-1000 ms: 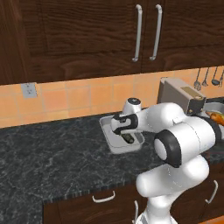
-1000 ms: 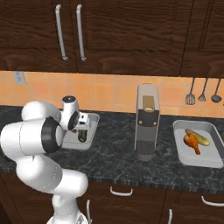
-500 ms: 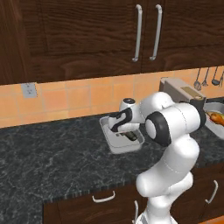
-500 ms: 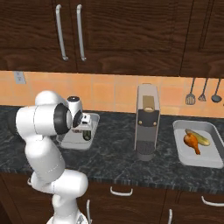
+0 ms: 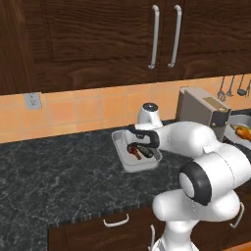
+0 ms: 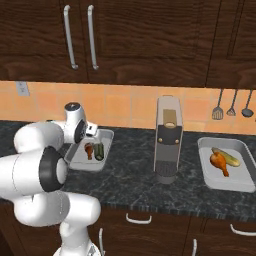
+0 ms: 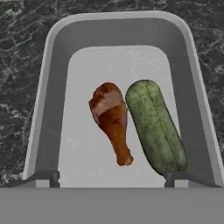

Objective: Place one cucumber and one chicken drumstick in each tupperware on the nearby counter, to pack two identical lunches.

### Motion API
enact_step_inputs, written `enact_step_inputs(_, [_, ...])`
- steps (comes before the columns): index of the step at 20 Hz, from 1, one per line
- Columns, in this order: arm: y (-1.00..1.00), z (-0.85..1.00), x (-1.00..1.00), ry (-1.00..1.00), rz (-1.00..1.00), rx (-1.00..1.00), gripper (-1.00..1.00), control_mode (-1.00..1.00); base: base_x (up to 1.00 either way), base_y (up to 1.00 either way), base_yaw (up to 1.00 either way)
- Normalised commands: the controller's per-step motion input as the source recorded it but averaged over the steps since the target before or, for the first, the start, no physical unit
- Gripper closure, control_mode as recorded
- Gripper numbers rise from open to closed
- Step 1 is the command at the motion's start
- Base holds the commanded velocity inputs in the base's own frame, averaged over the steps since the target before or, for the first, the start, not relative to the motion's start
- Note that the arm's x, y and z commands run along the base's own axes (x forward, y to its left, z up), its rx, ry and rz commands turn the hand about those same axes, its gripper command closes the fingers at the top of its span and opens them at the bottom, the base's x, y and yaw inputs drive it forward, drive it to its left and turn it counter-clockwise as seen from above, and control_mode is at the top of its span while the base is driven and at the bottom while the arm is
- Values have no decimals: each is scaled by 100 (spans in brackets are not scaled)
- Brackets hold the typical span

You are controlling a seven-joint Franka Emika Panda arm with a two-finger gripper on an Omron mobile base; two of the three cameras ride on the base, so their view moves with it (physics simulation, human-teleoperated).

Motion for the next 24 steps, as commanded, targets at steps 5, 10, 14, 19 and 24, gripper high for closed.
enact_step_inputs(5, [-9,76,-98,-37,-11,1,-100,-100,0,0,0])
enact_step_inputs(10, [-22,93,-100,-56,-3,12,-100,-100,0,0,0])
enact_step_inputs(14, [0,100,-100,-49,0,2,-100,-100,0,0,0])
enact_step_inputs(19, [0,100,-100,-31,0,0,-100,-100,0,0,0])
enact_step_inputs(24, [-7,22,-86,-9,5,0,-100,-100,0,0,0])
